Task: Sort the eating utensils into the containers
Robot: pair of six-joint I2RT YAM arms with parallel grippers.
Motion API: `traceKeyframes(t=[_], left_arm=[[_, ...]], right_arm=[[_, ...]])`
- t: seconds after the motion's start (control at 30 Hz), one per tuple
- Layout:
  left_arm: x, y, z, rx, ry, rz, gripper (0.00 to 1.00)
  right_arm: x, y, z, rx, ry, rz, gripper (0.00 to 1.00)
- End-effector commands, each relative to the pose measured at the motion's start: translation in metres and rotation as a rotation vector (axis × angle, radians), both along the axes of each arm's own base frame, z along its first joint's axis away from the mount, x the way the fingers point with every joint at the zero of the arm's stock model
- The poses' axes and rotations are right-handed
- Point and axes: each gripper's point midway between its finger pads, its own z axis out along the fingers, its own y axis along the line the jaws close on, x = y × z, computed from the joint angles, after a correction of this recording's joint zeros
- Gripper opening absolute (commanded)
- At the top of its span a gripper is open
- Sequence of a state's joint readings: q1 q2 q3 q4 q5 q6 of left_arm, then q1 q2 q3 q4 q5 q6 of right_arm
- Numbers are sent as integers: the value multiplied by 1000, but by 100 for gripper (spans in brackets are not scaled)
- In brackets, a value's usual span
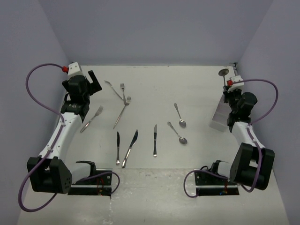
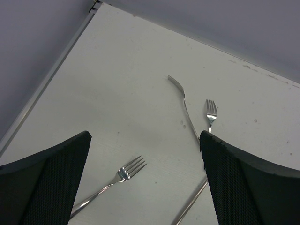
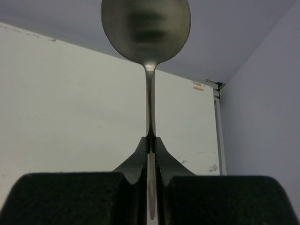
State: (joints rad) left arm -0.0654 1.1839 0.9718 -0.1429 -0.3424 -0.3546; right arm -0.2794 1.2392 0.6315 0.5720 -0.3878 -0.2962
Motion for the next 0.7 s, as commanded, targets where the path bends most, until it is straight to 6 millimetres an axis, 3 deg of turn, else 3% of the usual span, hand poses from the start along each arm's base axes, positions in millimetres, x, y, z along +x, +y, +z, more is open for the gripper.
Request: traceKeyframes(t=[0.0,0.37,0.67], left_arm=[[6,5,10,24,-31,13,100],[9,7,3,38,-13,19,100],[12,0,-5,31,3,-25,100]], right_arm=[[6,-4,23,5,-70,26,0],[-15,-25,-22,79,22,-42,5],[-21,-35,-27,117,29,-98,10]])
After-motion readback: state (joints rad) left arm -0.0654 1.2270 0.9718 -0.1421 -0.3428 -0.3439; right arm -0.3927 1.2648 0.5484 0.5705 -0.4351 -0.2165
